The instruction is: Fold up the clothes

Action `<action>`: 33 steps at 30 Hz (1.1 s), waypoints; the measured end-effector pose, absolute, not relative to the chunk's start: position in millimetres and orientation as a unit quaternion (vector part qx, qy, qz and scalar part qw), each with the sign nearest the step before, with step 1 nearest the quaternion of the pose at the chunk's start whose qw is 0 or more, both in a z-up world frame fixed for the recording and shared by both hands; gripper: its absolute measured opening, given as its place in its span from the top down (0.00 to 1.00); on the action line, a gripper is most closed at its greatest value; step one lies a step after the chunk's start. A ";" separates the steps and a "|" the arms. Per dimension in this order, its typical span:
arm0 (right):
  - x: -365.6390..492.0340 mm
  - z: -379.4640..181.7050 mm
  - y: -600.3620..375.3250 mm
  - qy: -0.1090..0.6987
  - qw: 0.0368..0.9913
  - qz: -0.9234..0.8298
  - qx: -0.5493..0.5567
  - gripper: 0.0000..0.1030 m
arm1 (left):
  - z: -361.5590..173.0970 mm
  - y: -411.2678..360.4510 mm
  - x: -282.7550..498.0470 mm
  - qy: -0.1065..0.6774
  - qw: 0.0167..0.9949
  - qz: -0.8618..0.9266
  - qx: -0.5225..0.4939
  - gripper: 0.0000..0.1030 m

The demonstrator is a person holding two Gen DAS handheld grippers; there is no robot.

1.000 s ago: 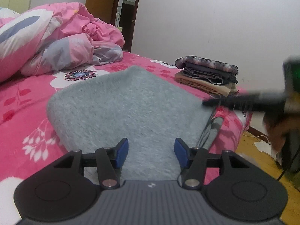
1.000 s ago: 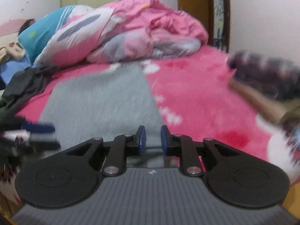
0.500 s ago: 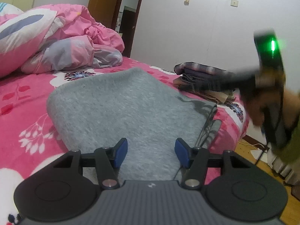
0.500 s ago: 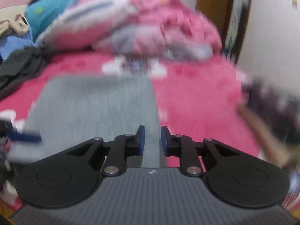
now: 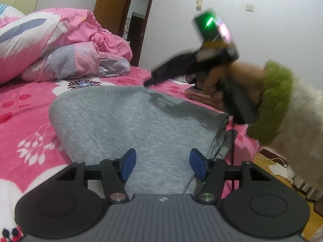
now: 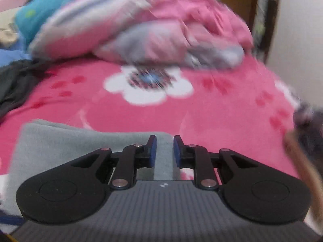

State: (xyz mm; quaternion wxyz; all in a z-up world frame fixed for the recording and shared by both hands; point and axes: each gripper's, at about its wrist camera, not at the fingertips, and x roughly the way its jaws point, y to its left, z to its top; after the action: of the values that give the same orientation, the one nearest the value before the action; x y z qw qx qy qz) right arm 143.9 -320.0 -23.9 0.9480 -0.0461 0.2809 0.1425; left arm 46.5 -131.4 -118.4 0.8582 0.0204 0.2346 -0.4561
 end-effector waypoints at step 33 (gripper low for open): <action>29.2 -14.4 -385.0 0.256 0.967 0.004 0.021 0.84 | -116.7 -129.0 43.8 0.239 0.859 -0.451 0.033 0.41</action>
State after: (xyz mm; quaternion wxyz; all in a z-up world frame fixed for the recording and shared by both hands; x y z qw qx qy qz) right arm 29.2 -385.0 -14.4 0.9665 0.0206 0.2557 0.0039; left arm 43.8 -129.0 -116.7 0.8594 0.0335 0.2394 -0.4506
